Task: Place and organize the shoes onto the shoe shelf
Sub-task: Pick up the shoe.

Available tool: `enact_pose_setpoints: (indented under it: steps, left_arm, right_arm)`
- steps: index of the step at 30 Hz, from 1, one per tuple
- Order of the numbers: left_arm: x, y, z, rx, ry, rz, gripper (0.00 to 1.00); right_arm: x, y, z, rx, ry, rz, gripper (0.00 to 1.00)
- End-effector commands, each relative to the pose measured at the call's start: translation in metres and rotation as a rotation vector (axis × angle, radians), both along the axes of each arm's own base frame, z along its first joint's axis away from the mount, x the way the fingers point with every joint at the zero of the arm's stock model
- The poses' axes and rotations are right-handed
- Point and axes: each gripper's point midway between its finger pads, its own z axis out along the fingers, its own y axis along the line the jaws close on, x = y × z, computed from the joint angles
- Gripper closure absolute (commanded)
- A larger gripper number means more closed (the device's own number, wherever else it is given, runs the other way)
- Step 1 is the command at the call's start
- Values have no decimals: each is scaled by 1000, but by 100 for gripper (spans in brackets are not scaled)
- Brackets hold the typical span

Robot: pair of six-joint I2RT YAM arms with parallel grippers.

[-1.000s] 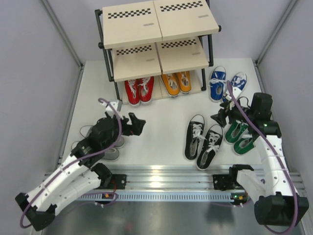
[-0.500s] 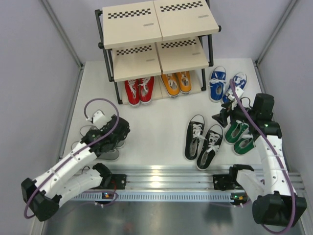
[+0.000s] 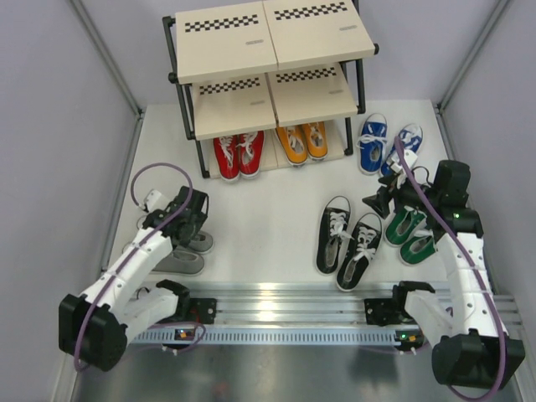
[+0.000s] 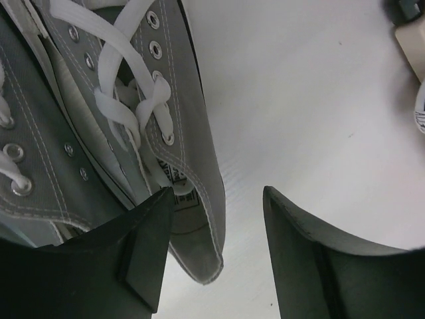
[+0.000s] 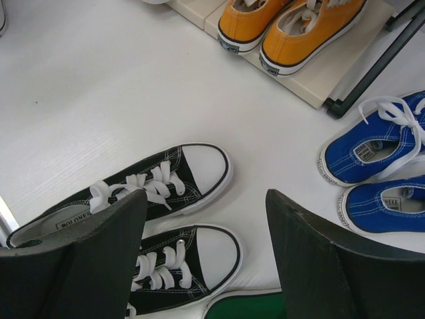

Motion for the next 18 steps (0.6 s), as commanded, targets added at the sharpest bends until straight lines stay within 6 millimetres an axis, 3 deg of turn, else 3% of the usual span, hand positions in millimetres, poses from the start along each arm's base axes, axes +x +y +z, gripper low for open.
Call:
enact_pose_setpoints:
  steps: [1,6,14,18]
  left_arm:
    - [15,-2,-9,-29,4,-32,39]
    - [25,4,-15,-20,10,-31,41]
    - [26,1,-48,-22,85,-58,50]
    - [27,0,-53,-17,73,-83,68]
  right_arm:
    - [-2,1,10,15,-43,18,28]
    - [-2,2,9,16,-41,19,28]
    - [-2,1,9,15,-43,17,28]
    - [-2,1,9,15,-43,16,28]
